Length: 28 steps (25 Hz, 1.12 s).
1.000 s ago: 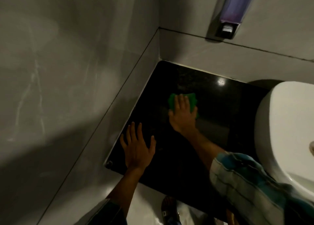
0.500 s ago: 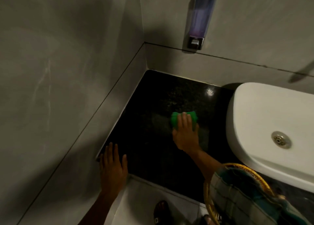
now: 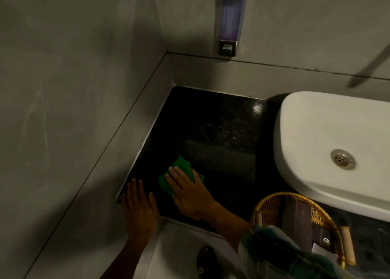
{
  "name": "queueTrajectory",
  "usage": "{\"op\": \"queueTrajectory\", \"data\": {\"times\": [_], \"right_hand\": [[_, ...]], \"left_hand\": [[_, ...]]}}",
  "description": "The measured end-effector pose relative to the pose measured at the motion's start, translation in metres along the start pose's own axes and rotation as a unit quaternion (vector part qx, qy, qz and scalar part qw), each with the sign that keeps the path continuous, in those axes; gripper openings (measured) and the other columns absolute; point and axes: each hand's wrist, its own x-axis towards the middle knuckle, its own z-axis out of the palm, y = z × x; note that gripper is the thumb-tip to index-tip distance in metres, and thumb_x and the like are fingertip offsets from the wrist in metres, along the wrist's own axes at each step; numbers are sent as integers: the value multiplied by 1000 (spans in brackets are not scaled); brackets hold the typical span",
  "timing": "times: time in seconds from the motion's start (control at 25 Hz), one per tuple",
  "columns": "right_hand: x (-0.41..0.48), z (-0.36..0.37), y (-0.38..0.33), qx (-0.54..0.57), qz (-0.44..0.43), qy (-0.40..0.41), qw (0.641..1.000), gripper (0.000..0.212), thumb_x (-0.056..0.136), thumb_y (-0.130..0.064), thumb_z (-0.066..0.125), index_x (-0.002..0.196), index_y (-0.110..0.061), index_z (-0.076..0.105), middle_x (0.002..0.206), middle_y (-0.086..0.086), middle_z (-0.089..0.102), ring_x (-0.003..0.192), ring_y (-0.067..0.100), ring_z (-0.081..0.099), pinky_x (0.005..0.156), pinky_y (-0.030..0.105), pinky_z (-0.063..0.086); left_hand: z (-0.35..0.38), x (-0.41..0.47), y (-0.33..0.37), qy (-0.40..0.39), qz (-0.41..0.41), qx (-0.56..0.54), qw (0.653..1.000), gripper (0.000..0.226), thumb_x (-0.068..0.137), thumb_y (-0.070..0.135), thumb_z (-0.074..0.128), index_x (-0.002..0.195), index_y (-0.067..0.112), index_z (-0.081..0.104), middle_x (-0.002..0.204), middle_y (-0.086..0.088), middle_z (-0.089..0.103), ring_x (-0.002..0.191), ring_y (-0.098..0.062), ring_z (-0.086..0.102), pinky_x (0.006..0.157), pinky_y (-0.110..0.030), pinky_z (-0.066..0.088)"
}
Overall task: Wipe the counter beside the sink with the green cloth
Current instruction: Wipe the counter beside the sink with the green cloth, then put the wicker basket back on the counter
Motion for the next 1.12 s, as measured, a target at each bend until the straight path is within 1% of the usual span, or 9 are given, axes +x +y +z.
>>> {"op": "queueTrajectory", "data": {"times": [0.16, 0.36, 0.44, 0.56, 0.64, 0.76, 0.88, 1.04, 1.12], "right_hand": [[51, -15, 84, 23, 155, 3, 988, 65, 97, -33, 35, 153, -14, 8, 163, 8, 2, 150, 23, 0, 116, 59, 14], [93, -36, 136, 85, 429, 85, 895, 70, 94, -33, 42, 152, -6, 11, 162, 16, 6, 149, 29, 4, 113, 64, 11], [97, -49, 128, 125, 448, 77, 882, 70, 97, -41, 38, 153, -10, 10, 162, 16, 3, 150, 30, 0, 114, 66, 9], [63, -77, 115, 133, 395, 40, 908, 70, 95, -53, 34, 153, -24, 9, 163, 14, -1, 149, 30, -5, 114, 63, 9], [15, -102, 102, 186, 334, 13, 924, 66, 93, -47, 44, 150, -26, 18, 160, 15, 16, 148, 31, 8, 113, 56, 22], [-95, -142, 88, 232, 343, 98, 905, 34, 92, -34, 55, 123, -21, 56, 114, 11, 68, 110, 28, 60, 87, 36, 48], [-207, -172, 96, 154, 474, 98, 861, 18, 90, -41, 54, 92, -25, 63, 76, -1, 69, 73, 22, 66, 66, 35, 53], [-283, -163, 112, 118, 616, -80, 775, 37, 90, -49, 52, 113, -19, 53, 104, 8, 62, 93, 24, 62, 82, 45, 55], [-287, -148, 113, 202, 623, -64, 753, 36, 92, -35, 57, 119, -13, 52, 100, 11, 63, 89, 26, 63, 82, 45, 55]], "left_hand": [[-1, 19, 33, -28, 82, 8, 996, 55, 95, 30, 26, 140, 3, 43, 148, -21, 43, 140, -35, 36, 115, -53, 25], [1, 28, 91, -40, 153, -33, 987, 50, 96, 35, 33, 138, 10, 46, 150, -15, 42, 143, -29, 32, 115, -50, 29], [1, 22, 100, -55, 174, -36, 983, 50, 96, 37, 35, 138, 13, 47, 151, -14, 42, 144, -28, 30, 116, -50, 29], [-4, 24, 116, -84, 192, -49, 976, 48, 96, 38, 38, 138, 16, 47, 153, -12, 38, 146, -27, 25, 118, -50, 24], [-9, 27, 133, -108, 205, -59, 971, 45, 95, 36, 43, 136, 19, 50, 151, -11, 41, 145, -28, 27, 116, -48, 26], [-21, 9, 168, -185, 229, -107, 950, 30, 89, 39, 50, 109, 25, 66, 116, -2, 68, 115, -22, 57, 90, -36, 48], [-28, -30, 195, -293, 203, -149, 922, 44, 84, 63, 44, 81, 25, 66, 74, 7, 70, 69, -8, 63, 56, -22, 42], [-31, -61, 215, -289, 196, -122, 929, 61, 73, 80, 37, 73, 25, 65, 56, 12, 56, 49, 3, 46, 48, -18, 32], [-30, -64, 217, -305, 186, -115, 927, 50, 75, 71, 47, 76, 24, 67, 65, 9, 65, 57, -3, 53, 54, -22, 42]]}}
